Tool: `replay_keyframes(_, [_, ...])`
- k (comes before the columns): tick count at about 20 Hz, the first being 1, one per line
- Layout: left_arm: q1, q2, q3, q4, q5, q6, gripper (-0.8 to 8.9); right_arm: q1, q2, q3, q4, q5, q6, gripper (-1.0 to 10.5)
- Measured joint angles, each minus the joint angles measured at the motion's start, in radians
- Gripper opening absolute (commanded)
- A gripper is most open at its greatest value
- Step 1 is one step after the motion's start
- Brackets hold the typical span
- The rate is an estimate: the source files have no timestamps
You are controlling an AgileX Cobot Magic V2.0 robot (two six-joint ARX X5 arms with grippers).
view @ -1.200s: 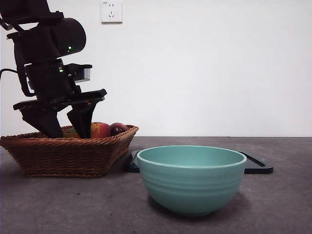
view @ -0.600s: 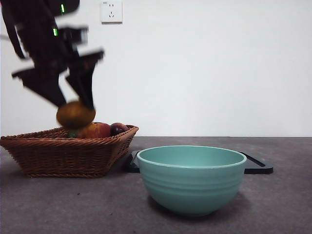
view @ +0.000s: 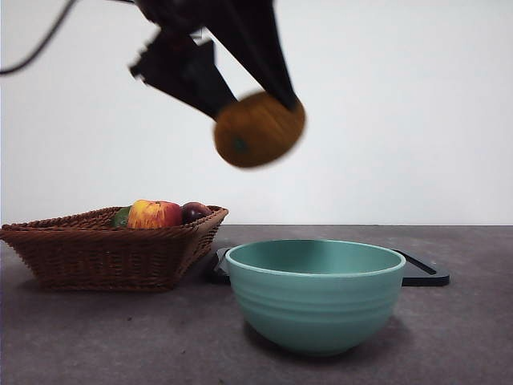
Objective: Pick up the wifruite, put it on the bowl, pick up the plate, put it on desk
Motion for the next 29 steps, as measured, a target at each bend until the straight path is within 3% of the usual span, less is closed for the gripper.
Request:
replay_keyframes(13, [-0.094, 0.275, 0.000, 0.120, -0.080, 0.029, 1.78, 0.000, 0.000, 0.000, 0.000, 0.000, 0.000, 3.9])
replay_keyframes(17, [-0.104, 0.296, 0.000, 0.133, -0.080, 0.038, 1.94, 0.000, 0.000, 0.000, 0.000, 0.000, 0.000, 3.9])
replay_keyframes(21, [-0.104, 0.306, 0.000, 0.132, -0.082, 0.046, 3.17, 0.000, 0.000, 0.000, 0.000, 0.000, 0.000, 3.9])
replay_keyframes(29, [-0.108, 0.306, 0.000, 0.135, -0.082, 0.045, 3.16, 0.000, 0.000, 0.000, 0.000, 0.000, 0.000, 3.9])
